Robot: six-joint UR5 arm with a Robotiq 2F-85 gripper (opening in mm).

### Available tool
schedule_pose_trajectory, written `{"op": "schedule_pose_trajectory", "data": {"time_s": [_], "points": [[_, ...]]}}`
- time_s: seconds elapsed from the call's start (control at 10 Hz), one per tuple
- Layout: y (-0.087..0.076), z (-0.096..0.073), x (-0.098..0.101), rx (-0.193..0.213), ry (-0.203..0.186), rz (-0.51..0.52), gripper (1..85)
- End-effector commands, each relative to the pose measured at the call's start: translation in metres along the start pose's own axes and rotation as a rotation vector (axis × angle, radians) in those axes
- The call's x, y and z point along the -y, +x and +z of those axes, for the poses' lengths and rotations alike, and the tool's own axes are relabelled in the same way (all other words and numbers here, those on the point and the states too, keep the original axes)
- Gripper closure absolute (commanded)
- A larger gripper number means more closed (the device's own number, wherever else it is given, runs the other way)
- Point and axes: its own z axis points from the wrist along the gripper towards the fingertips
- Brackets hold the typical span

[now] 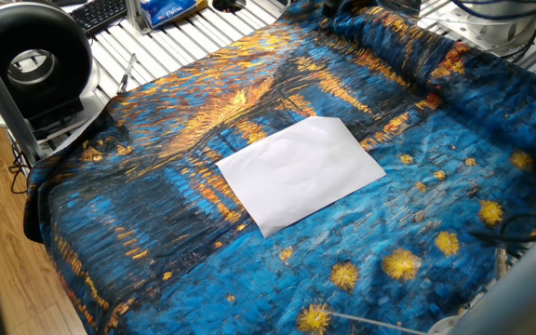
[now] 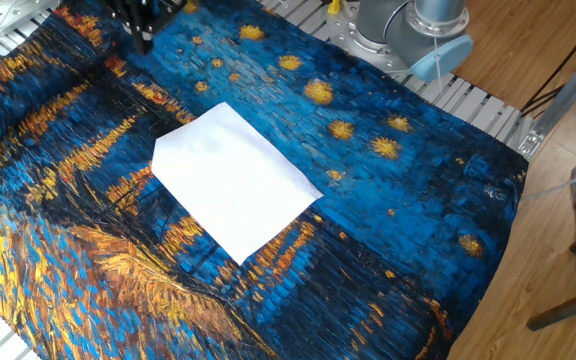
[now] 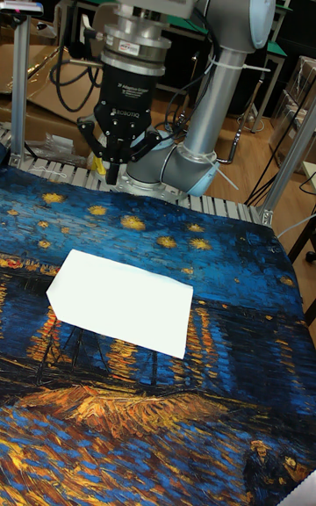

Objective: Flip over and spread out the paper that is laid flat on the table

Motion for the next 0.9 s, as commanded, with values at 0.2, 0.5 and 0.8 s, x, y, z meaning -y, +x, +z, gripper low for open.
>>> {"op": "schedule_pose_trajectory", "data": {"time_s": [0.2,0.5,0.8], "points": [[-0.005,0.013,-0.017,0.045,-0.028,0.088,84.7],[-0.013,0.020,-0.026,0.074,-0.030,0.101,84.7],[-0.017,0.023,-0.025,0.078,-0.012,0.096,84.7]]}}
